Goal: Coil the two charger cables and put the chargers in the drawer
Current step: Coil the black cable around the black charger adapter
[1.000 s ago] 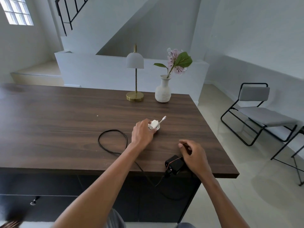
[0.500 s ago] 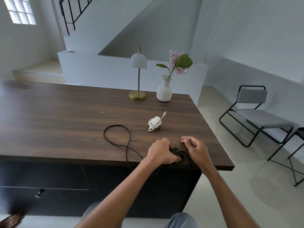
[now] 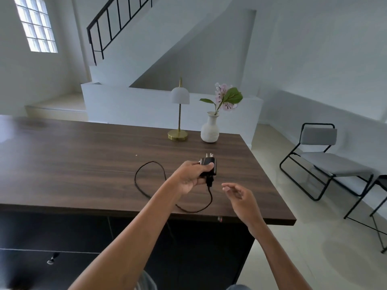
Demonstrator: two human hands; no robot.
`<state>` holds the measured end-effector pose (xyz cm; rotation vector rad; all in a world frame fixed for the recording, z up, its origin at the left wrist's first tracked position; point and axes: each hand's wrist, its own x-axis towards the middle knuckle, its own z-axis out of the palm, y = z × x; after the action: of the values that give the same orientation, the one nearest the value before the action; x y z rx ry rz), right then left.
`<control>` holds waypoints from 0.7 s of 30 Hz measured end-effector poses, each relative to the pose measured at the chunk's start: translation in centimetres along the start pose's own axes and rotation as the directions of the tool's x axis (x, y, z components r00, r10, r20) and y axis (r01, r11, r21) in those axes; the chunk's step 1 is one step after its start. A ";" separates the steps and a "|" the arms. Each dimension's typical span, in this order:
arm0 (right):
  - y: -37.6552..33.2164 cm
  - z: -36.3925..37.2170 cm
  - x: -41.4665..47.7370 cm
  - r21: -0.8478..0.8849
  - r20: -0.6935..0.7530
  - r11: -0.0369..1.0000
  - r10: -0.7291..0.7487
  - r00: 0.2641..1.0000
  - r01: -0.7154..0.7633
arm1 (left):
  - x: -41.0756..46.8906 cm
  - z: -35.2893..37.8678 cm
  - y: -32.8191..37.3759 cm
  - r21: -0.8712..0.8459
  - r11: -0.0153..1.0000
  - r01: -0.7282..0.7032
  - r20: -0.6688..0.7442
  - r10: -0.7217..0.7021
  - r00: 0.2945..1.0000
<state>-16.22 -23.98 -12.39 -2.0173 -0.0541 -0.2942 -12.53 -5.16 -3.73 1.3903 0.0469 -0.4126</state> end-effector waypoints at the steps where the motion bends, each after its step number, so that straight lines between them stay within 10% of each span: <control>1: -0.8 0.4 0.0 0.027 0.020 0.999 -0.019 1.000 0.018 | -0.2 0.1 0.5 -0.050 0.999 -0.019 0.006 0.019 1.000; 9: -7.3 1.6 -0.5 0.355 0.210 0.934 -0.027 0.977 -0.051 | -2.0 -1.1 2.9 -0.171 0.944 -0.282 -0.163 0.255 0.953; 21: -12.5 1.0 -1.1 -0.032 0.196 0.997 -0.067 0.978 0.074 | -5.2 -4.9 4.1 -0.171 0.919 -0.356 -0.185 0.325 0.928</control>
<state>-19.14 -17.39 -2.07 -2.0805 -0.2447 -0.1427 -15.08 1.35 0.64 1.1968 -0.0285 -0.0066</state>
